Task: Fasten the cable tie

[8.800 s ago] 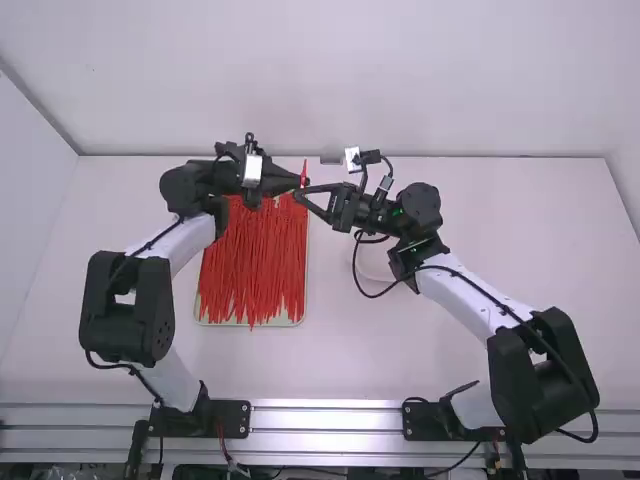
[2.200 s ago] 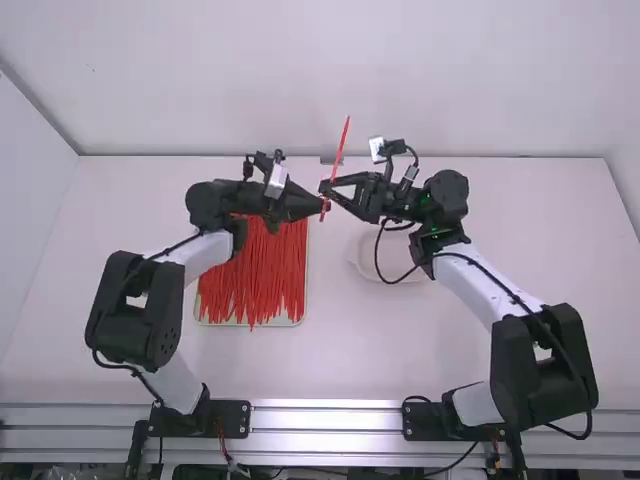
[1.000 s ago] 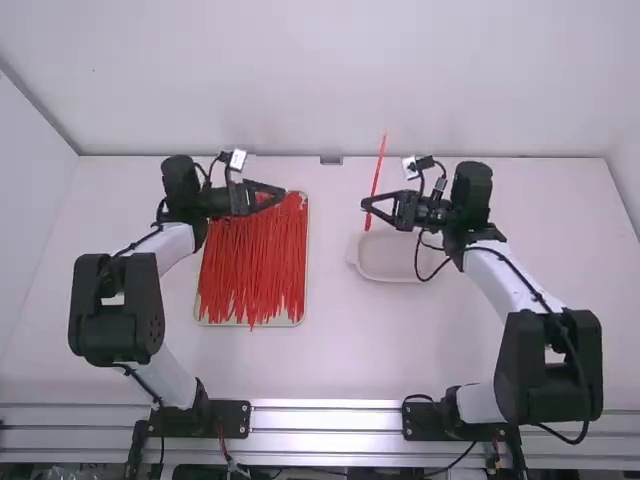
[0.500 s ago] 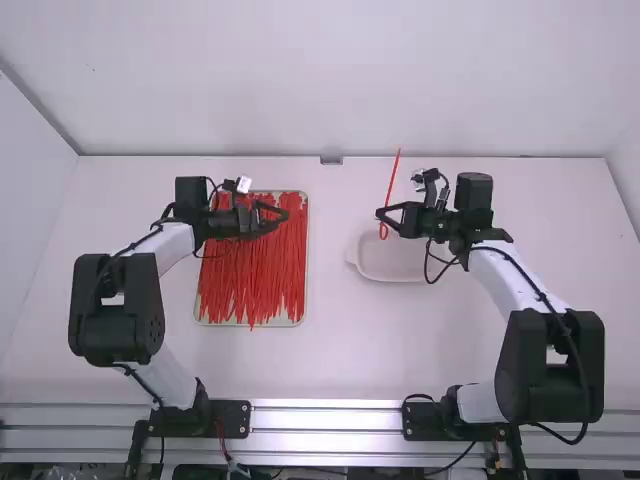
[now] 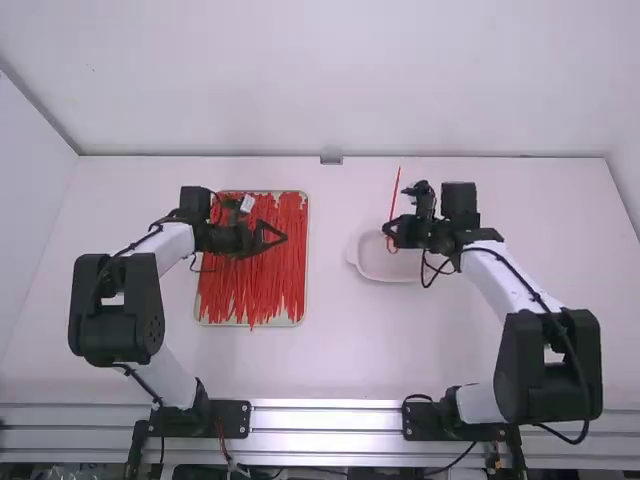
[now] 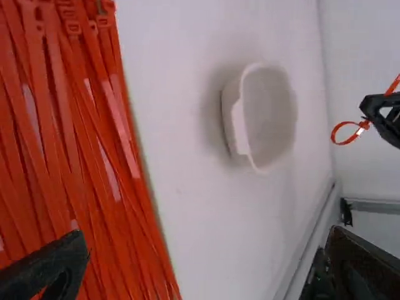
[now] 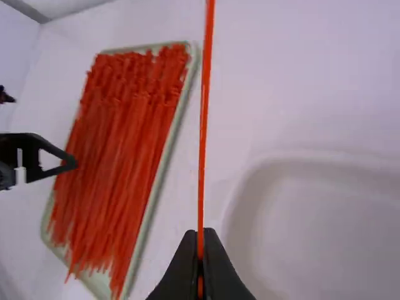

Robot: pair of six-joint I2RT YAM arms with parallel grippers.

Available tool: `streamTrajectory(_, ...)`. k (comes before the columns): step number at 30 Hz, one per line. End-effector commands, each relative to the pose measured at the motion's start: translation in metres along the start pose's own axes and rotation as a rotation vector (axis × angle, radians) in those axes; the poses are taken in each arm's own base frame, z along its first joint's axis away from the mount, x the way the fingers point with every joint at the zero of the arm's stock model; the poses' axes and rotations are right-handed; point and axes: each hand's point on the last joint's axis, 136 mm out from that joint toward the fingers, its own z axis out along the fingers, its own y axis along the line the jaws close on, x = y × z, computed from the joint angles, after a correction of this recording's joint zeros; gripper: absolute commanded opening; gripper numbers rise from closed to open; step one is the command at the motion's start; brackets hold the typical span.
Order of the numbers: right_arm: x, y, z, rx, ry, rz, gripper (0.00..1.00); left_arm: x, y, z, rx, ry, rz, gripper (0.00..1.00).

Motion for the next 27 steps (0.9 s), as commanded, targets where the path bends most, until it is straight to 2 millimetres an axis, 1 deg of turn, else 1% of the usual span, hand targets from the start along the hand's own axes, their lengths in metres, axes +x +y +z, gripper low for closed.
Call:
streamTrajectory(1, -0.009, -0.007, -0.004, 0.096, -0.023, -0.040, 0.00, -0.006, -0.011, -0.006, -0.004, -0.011, 0.104, 0.99)
streamTrajectory(5, -0.001, -0.012, -0.002, 0.158, 0.007, -0.039, 0.00, -0.002, -0.018, -0.010, -0.001, -0.002, 0.137, 0.99)
streamTrajectory(9, 0.004, -0.019, -0.001, 0.215, 0.020, -0.040, 0.00, -0.002, -0.025, -0.016, -0.005, -0.009, 0.150, 0.99)
streamTrajectory(12, 0.006, -0.019, 0.001, 0.227, 0.024, -0.049, 0.00, -0.002, -0.031, -0.019, -0.008, -0.013, 0.174, 0.99)
streamTrajectory(15, 0.010, -0.019, 0.003, 0.225, 0.029, -0.052, 0.00, -0.001, -0.024, -0.023, -0.074, -0.013, 0.146, 0.99)
streamTrajectory(18, 0.013, -0.022, 0.004, 0.230, 0.033, -0.045, 0.00, 0.002, -0.027, -0.026, -0.072, -0.007, 0.157, 0.99)
streamTrajectory(27, 0.023, -0.045, 0.005, 0.250, -0.013, 0.001, 0.00, 0.004, -0.027, -0.026, -0.078, -0.002, 0.154, 0.99)
